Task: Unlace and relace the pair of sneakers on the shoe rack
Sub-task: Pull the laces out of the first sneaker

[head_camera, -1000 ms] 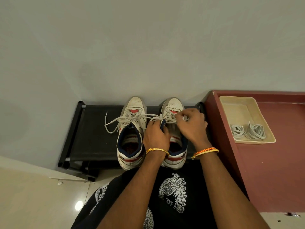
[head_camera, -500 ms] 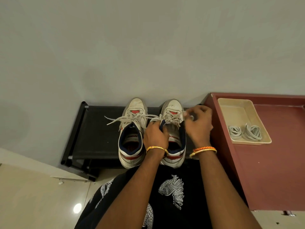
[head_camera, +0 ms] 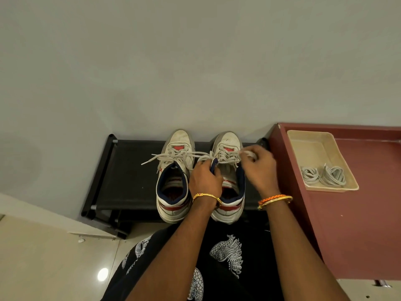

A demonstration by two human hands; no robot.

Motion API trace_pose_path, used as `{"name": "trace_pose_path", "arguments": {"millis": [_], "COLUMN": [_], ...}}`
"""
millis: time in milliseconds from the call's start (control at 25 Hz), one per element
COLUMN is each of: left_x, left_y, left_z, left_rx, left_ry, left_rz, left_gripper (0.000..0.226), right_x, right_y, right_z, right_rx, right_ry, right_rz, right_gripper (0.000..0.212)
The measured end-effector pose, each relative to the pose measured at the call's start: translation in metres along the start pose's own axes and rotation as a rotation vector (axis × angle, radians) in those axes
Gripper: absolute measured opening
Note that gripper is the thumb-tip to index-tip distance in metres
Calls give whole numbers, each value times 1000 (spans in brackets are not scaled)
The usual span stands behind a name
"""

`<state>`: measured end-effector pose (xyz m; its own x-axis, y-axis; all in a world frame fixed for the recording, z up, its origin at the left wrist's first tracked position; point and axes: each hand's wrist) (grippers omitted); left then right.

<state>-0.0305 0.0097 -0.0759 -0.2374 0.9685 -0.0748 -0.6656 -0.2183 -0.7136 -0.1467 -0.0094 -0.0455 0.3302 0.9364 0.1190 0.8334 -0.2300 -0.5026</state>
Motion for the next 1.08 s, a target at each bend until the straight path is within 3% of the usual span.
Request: {"name": "trace_pose_path", "arguments": {"millis": [80,160,240,360,480,720,800,880,1000,1080], "left_x": [-1,-1,-1,0,0,0,-1,-2,-2,-4], "left_y": [0,1,0,1,1,2,1,0,-1,-1], "left_z": [-1,-3,-2,-3,-1,-1,0,0,1,-2], "left_rx": [1,2,-6,-3,12,19,13,15,24,60], "left_ry": [10,23,24,30,16,-3,-5,-6,-4,-17], "left_rz": [-2,-4,-7,-1,0,-6,-8,-8,-20,-26], "left_gripper": [19,19,19,19,18,13,14,14,16,18], "right_x": [3,4,6,5,-4,-10,-8,-4,7,14], "right_y": [18,29,33,31,14,-39,-36,-21,15,35], "right_z": [-6,-11,-14,-9,-3,6,3,-6,-12,-19], "right_rx": [461,725,771,651,282,-991,-1179,-798,251,664], "right_ry": [-144,-145,-92,-45,44,523,573,427,-80,-177], "right_rz": [-23,-39,-67,-85,-69,-130,-147,-61,29,25], "right_gripper": [17,23,25,21,12,24,21,13,11,21]}}
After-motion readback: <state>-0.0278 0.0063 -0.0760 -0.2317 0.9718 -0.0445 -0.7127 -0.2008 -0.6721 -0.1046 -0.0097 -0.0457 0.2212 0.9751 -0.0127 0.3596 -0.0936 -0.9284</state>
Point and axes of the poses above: each hand's wrist, its own x-axis away from the middle knuckle, its own y-axis out of the palm, z = x × y, and after that the axes turned 9 degrees about y, right-handed
